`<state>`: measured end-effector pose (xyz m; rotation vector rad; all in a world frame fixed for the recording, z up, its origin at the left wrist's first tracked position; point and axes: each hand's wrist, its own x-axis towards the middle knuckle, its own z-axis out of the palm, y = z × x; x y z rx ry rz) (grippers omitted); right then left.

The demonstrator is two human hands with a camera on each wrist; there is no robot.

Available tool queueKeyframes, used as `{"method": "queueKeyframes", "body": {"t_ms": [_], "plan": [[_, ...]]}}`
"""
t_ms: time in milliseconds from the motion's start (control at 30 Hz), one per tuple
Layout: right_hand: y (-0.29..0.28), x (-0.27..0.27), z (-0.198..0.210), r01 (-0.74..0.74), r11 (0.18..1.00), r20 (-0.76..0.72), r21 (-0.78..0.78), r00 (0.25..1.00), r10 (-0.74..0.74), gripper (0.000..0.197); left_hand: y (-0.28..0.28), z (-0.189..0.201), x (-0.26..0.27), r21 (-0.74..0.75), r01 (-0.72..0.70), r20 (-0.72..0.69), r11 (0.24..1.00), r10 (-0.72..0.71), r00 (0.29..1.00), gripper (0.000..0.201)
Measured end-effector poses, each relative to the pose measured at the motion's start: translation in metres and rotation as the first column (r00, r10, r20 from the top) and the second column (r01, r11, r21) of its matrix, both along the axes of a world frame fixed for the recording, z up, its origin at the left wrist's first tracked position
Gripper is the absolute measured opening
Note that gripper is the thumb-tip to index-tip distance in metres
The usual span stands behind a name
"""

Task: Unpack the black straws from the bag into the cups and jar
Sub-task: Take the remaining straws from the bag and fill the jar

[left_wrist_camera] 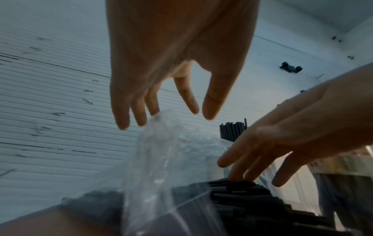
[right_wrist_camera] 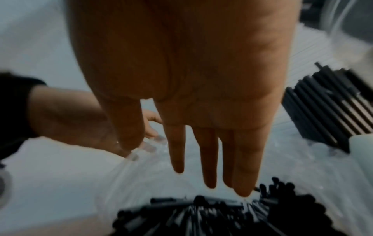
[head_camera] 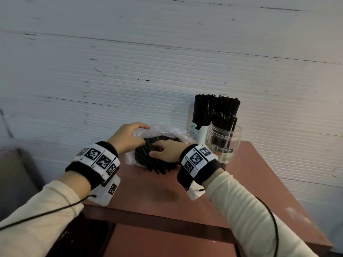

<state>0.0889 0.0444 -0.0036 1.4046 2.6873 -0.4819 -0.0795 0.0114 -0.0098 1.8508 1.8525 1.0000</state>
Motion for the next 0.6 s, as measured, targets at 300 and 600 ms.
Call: {"method": "queueKeyframes", "body": {"t_ms": [300,600], "plan": [[0.027,-0.031,-0.023,0.107,0.991,0.044,0.077,0.993,-0.111,0.061,-0.006,-0.002,-0.006,0.03,0.01,0.0,0.999,-0.01,1.0,0.052],[0.027,-0.022,-0.023,-0.023,0.999,-0.015,0.033,1.0,0.023,0.043,-0.007,-0.002,-0.016,0.004,0.034,0.059,0.999,-0.034,0.998,0.059]]}}
